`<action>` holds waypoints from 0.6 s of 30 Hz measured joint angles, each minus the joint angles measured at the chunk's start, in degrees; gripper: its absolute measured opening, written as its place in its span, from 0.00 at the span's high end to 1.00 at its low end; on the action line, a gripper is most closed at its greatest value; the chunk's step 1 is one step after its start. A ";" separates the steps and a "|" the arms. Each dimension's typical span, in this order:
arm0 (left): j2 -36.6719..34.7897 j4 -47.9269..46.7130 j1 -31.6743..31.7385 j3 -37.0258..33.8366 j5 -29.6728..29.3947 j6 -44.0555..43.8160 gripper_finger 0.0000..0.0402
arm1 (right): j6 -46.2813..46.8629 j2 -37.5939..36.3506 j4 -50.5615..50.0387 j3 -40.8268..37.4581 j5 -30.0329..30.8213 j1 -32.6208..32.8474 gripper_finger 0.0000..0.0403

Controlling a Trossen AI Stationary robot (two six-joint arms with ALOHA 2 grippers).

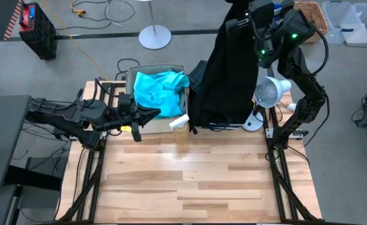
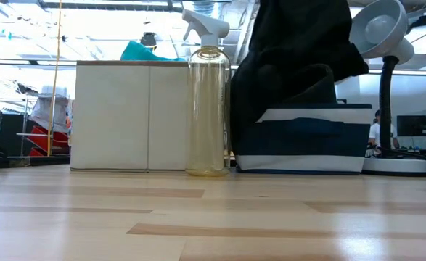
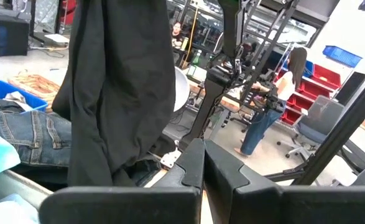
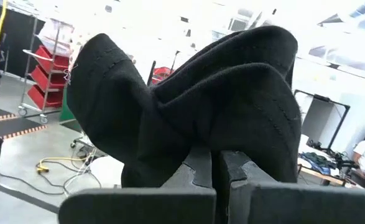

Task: Sort clothes
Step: Put the black shirt into the blue laundry organizer

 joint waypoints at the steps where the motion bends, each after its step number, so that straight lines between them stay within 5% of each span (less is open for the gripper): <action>1: 0.00 0.00 0.00 0.00 0.02 0.00 1.00 | 0.48 0.00 -0.61 0.00 0.00 -0.25 1.00; 18: 0.00 -0.76 0.02 0.00 -0.01 0.00 1.00 | 30.34 0.02 -32.44 -8.75 -12.99 -2.92 1.00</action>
